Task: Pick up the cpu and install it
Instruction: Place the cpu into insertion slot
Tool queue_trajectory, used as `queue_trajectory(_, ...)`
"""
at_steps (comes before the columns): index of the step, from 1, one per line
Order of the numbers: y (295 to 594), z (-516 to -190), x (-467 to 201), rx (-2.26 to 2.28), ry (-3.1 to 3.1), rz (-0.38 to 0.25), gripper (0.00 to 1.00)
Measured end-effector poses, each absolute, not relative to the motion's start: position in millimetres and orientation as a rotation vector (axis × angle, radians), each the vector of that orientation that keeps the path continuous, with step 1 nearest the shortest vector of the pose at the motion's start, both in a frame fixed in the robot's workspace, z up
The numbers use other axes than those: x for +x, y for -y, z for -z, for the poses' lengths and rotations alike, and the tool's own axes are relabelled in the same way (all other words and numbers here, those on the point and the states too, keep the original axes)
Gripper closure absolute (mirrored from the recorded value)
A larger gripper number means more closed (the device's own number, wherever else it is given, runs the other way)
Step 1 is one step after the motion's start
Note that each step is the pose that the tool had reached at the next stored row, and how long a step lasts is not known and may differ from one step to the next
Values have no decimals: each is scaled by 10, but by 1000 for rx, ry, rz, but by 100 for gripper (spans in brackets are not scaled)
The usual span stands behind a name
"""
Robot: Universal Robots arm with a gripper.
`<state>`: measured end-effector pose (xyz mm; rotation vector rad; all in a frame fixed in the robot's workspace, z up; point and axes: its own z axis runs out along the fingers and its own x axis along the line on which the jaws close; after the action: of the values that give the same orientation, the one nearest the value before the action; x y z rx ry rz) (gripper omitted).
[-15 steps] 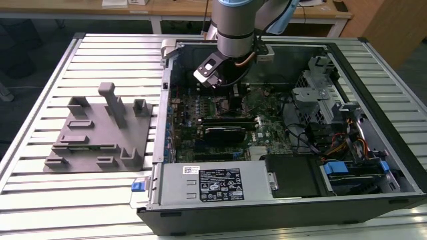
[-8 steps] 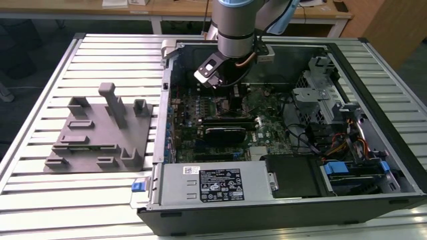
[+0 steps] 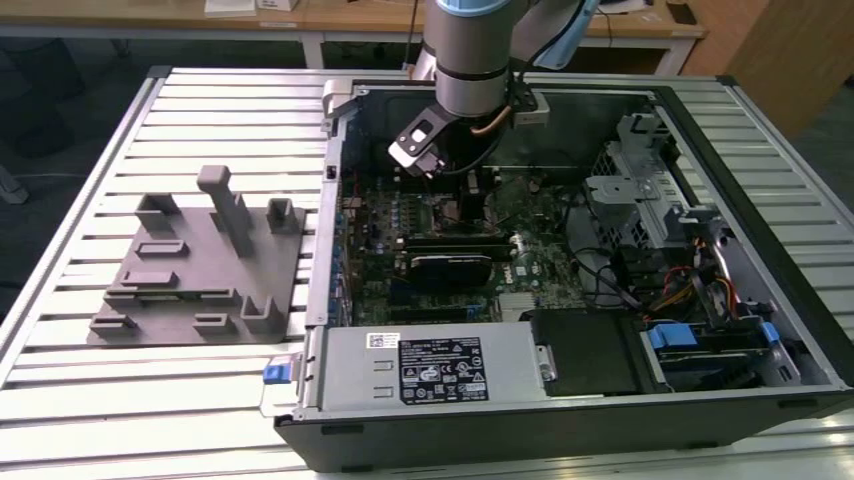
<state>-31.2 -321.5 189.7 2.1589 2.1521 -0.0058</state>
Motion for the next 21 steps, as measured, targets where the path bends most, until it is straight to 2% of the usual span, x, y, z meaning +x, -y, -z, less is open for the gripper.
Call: queue_trajectory(21, 3217, -1944, -317, 2159, -2152, 7, 38)
